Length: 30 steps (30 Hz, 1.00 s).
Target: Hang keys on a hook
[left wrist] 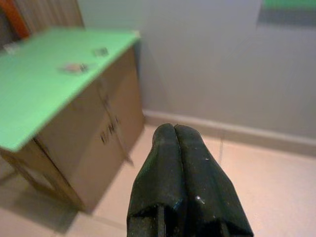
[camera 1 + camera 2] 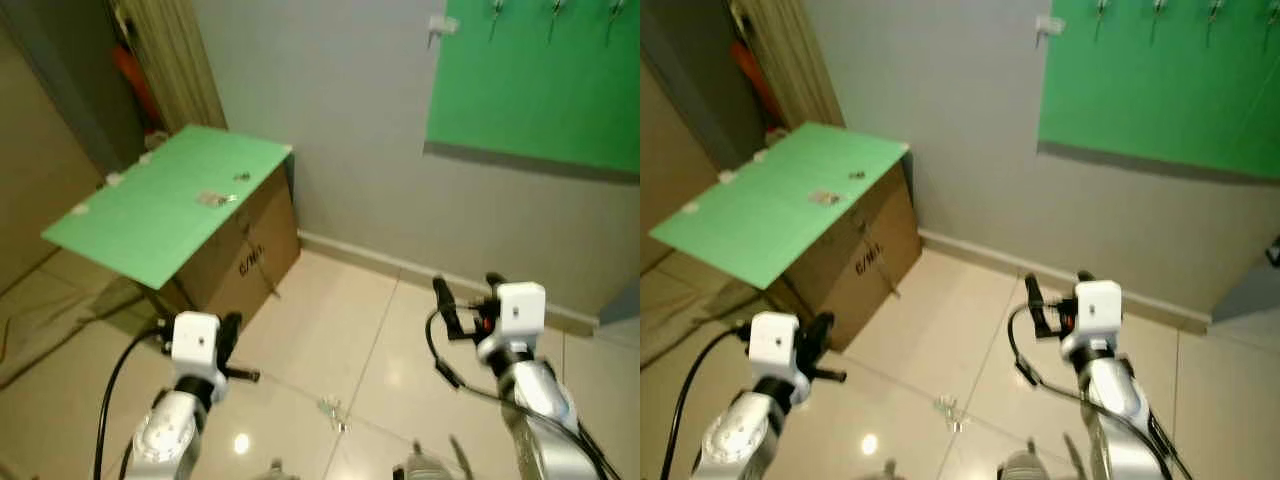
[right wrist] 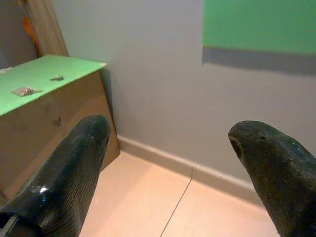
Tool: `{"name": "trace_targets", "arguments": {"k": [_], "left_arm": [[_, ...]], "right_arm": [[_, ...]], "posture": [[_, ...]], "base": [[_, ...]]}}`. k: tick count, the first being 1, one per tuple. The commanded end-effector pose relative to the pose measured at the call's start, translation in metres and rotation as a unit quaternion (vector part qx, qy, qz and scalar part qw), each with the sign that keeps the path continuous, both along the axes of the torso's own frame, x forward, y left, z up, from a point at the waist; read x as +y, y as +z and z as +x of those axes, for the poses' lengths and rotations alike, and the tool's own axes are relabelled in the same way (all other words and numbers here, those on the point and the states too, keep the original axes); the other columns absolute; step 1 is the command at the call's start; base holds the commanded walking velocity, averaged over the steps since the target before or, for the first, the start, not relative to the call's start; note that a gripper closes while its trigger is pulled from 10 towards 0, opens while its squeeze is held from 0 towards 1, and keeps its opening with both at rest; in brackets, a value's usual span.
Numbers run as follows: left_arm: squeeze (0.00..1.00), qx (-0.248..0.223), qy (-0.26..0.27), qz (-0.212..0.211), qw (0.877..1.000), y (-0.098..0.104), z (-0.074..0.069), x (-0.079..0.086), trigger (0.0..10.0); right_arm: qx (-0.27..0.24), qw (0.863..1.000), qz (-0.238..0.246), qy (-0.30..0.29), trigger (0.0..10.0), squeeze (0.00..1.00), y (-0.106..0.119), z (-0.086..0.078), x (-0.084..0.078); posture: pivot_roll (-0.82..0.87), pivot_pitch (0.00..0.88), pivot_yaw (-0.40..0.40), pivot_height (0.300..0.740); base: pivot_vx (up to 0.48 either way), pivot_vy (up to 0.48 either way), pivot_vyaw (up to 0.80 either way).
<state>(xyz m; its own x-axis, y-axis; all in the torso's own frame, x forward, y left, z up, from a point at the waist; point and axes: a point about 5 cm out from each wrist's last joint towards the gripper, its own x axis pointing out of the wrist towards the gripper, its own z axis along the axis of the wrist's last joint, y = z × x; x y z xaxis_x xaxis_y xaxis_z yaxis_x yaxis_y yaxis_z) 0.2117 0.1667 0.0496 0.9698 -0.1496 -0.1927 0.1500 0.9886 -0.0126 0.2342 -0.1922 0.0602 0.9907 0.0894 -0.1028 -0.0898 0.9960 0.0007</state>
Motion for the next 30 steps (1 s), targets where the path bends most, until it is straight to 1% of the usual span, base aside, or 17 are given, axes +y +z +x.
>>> {"name": "trace_targets", "arguments": {"k": [1, 2, 4, 6, 7, 10, 13, 15, 16, 28, 30], "left_arm": [[0.0, -0.028, 0.009, 0.013, 0.999, 0.01, 0.004, 0.004, 10.0], [0.0, -0.037, 0.021, 0.023, 0.999, 0.012, 0.003, 0.006, 10.0], [0.0, -0.049, 0.044, 0.036, 0.997, 0.014, -0.003, 0.012, 10.0], [0.0, -0.047, 0.051, 0.052, 0.996, 0.012, -0.006, 0.015, 10.0], [0.0, -0.047, 0.051, 0.052, 0.996, 0.012, -0.006, 0.015, 10.0], [0.0, -0.049, 0.043, 0.048, 0.997, 0.013, 0.003, 0.013, 10.0], [0.0, -0.057, 0.03, 0.052, 0.997, 0.017, 0.012, 0.009, 10.0], [0.0, -0.057, 0.038, 0.044, 0.997, 0.019, 0.017, 0.01, 10.0], [0.0, -0.06, 0.033, 0.046, 0.997, 0.022, 0.022, 0.009, 10.0], [0.0, -0.053, 0.017, 0.049, 0.997, 0.024, 0.034, 0.006, 10.0], [0.0, -0.053, 0.014, 0.048, 0.997, 0.026, 0.039, 0.004, 10.0]], "right_arm": [[-0.015, 1.0, 0.006, -0.003, 10.0, 0.0, 0.004, 0.002, 0.0], [-0.014, 1.0, 0.012, -0.007, 10.0, 0.0, 0.001, -0.001, -0.001], [-0.02, 1.0, 0.016, -0.009, 10.0, 0.0, 0.001, -0.008, -0.004], [-0.025, 1.0, 0.005, 0.002, 10.0, 0.0, -0.001, -0.009, -0.005], [-0.025, 1.0, 0.005, 0.002, 10.0, 0.0, -0.001, -0.009, -0.005], [-0.028, 1.0, 0.004, 0.009, 10.0, 0.0, -0.004, -0.007, -0.003], [-0.027, 0.999, 0.001, 0.017, 10.0, 0.0, -0.007, -0.002, 0.0], [-0.025, 0.999, 0.001, 0.02, 10.0, 0.0, -0.009, 0.0, 0.001], [-0.024, 0.999, 0.002, 0.023, 10.0, 0.0, -0.01, 0.001, 0.002], [-0.02, 0.999, 0.001, 0.036, 10.0, 0.0, -0.017, 0.002, 0.01], [-0.021, 0.999, 0.0, 0.038, 10.0, 0.0, -0.017, 0.003, 0.012]], "posture": [[-0.2, 0.014, 0.122, 0.722], [-0.2, 0.014, 0.121, 0.722], [-0.2, 0.018, 0.119, 0.722], [-0.2, 0.019, 0.116, 0.722], [-0.2, 0.019, 0.116, 0.722], [-0.2, 0.018, 0.115, 0.722], [-0.21, 0.018, 0.116, 0.722], [-0.2, 0.019, 0.117, 0.722], [-0.2, 0.021, 0.119, 0.722], [-0.21, 0.028, 0.126, 0.722], [-0.21, 0.028, 0.126, 0.722]], "base": [[0.0, 0.0, 0.0], [0.0, 0.0, 0.0], [0.0, 0.0, 0.0], [0.0, 0.0, 0.0], [0.0, 0.0, 0.0], [0.0, 0.0, 0.0], [0.347, 0.326, 0.0], [0.431, 0.0, 0.0], [0.431, 0.0, 0.0], [0.445, 0.0, 0.0], [0.456, 0.0, 0.0]]}}
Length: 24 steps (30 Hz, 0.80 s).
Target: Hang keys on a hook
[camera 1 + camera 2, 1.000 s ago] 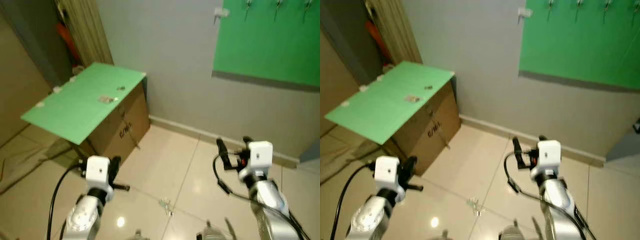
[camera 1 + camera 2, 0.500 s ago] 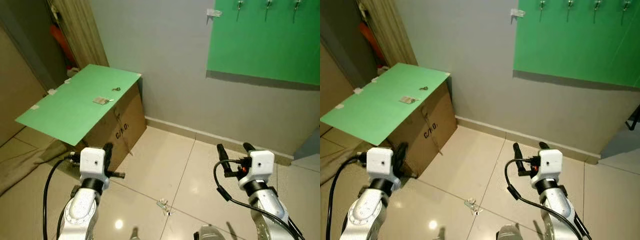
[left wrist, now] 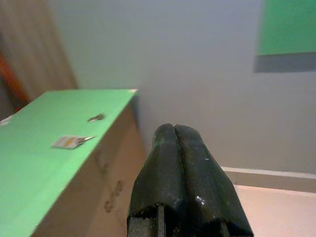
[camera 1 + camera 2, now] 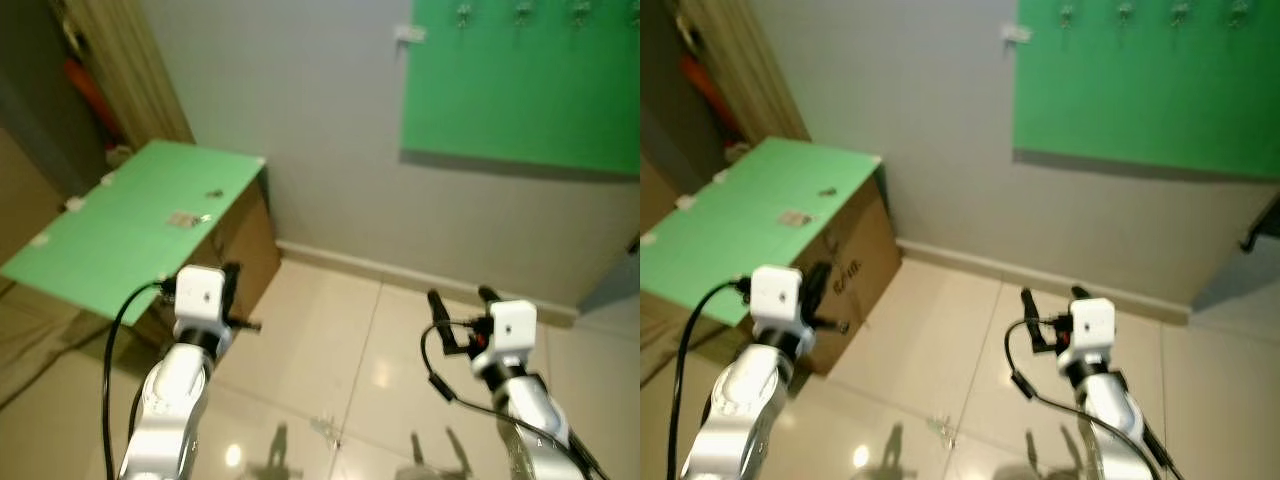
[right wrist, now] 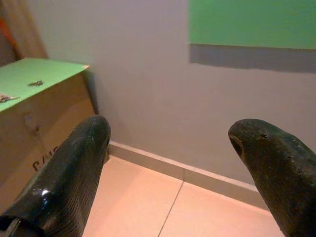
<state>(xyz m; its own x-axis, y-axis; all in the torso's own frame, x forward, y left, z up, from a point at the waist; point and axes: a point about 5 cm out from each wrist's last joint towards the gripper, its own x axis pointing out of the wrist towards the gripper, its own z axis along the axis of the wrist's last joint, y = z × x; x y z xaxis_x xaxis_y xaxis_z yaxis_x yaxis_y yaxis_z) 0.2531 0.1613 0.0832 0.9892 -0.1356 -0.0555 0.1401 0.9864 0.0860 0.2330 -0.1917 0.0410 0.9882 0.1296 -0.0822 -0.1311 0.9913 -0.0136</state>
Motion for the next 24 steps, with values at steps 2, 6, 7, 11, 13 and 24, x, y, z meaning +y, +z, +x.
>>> {"name": "trace_targets", "arguments": {"k": [2, 6, 7, 11, 13, 24], "left_arm": [[0.0, 0.021, 0.009, 0.008, 1.0, -0.005, 0.001, 0.007, 10.0], [0.0, 0.021, 0.007, 0.009, 1.0, -0.004, 0.005, 0.006, 10.0], [0.0, 0.021, 0.008, 0.01, 1.0, -0.004, 0.006, 0.007, 10.0], [0.0, 0.024, 0.007, 0.017, 1.0, -0.004, 0.009, 0.008, 10.0], [0.0, 0.025, -0.002, 0.019, 1.0, -0.003, 0.011, 0.007, 10.0], [0.0, 0.033, -0.012, 0.021, 0.999, -0.005, 0.016, 0.005, 10.0]], "right_arm": [[-0.011, 1.0, 0.006, 0.018, 10.0, 0.0, 0.003, 0.004, 0.013], [-0.014, 1.0, 0.005, 0.021, 10.0, 0.0, 0.005, 0.006, 0.017], [-0.015, 1.0, 0.004, 0.022, 10.0, 0.0, 0.005, 0.007, 0.018], [-0.018, 1.0, 0.004, 0.024, 10.0, 0.0, 0.007, 0.009, 0.02], [-0.019, 1.0, 0.004, 0.025, 10.0, 0.0, 0.008, 0.01, 0.022], [-0.018, 1.0, 0.0, 0.026, 10.0, 0.0, 0.008, 0.009, 0.022]], "posture": [[-0.21, 0.028, 0.126, 0.722], [-0.21, 0.021, 0.128, 0.722], [-0.21, 0.019, 0.129, 0.722], [-0.21, 0.016, 0.13, 0.722], [-0.21, 0.015, 0.132, 0.722], [-0.22, 0.005, 0.137, 0.722]], "base": [[0.461, 0.0, 0.0], [0.465, 0.0, 0.0], [0.465, 0.0, 0.0], [0.465, 0.0, 0.0], [0.465, 0.0, 0.0], [0.471, 0.0, 0.0]]}}
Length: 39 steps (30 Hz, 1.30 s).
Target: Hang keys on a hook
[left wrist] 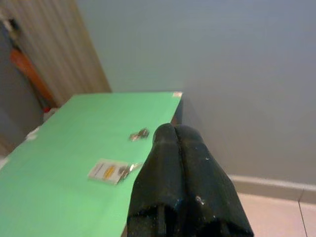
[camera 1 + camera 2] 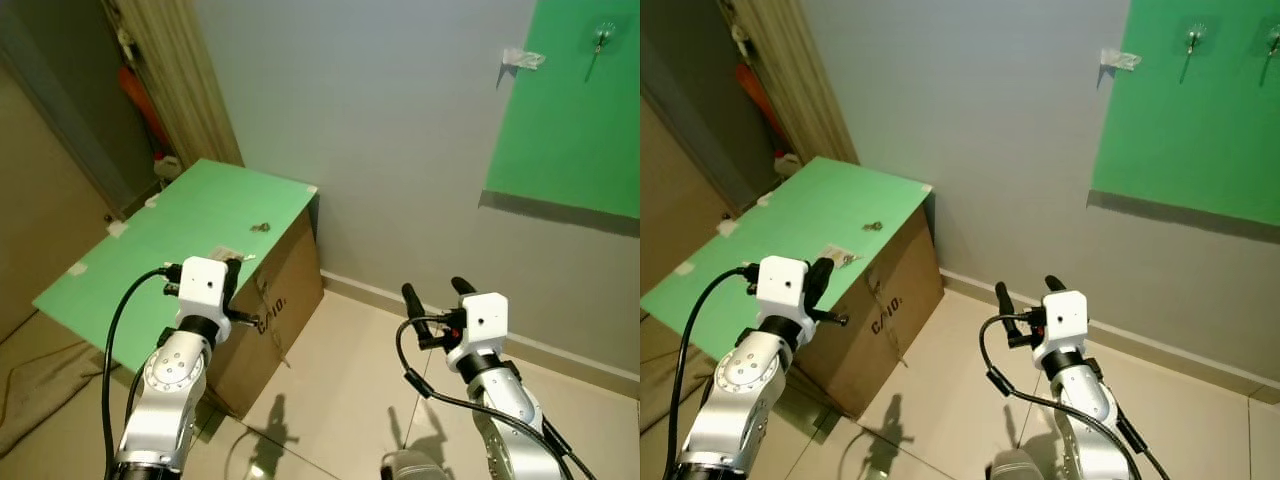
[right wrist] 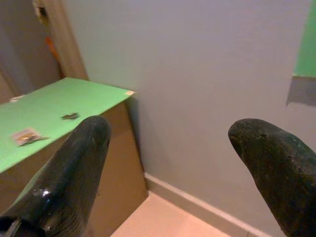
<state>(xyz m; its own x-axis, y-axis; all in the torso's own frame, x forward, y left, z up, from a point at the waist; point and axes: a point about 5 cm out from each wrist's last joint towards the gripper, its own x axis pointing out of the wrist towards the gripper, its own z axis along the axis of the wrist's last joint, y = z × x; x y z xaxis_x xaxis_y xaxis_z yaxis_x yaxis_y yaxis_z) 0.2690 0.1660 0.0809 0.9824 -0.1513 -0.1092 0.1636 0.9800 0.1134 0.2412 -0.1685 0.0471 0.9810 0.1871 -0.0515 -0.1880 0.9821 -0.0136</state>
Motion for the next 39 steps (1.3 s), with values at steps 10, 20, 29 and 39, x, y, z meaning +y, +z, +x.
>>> {"name": "trace_targets", "arguments": {"k": [10, 20, 29, 39], "left_arm": [[1.0, 0.017, -0.017, 0.034, 0.999, -0.005, 0.009, -0.007, 10.0], [1.0, 0.019, -0.018, 0.041, 0.999, -0.008, 0.01, -0.007, 10.0], [1.0, 0.019, -0.016, 0.032, 0.999, -0.009, 0.009, -0.008, 10.0], [1.0, 0.015, 0.005, 0.011, 1.0, -0.009, 0.007, -0.004, 10.0]], "right_arm": [[0.001, 1.0, -0.006, -0.002, 10.0, 0.0, 0.0, 0.002, -0.001], [0.003, 1.0, -0.01, -0.001, 10.0, 0.0, 0.0, 0.006, -0.002], [0.001, 1.0, -0.013, -0.003, 10.0, 0.0, 0.002, 0.009, -0.004], [0.003, 1.0, -0.015, -0.001, 10.0, 0.0, 0.002, 0.01, -0.005]], "posture": [[-0.22, 0.0, 0.136, 0.722], [-0.22, 0.0, 0.134, 0.722], [-0.22, 0.0, 0.126, 0.722], [-0.21, 0.0, 0.119, 0.722]], "base": [[0.213, 0.0, 0.0], [0.0, 0.0, 0.0], [0.0, 0.0, 0.0], [0.0, 0.0, 0.0]]}}
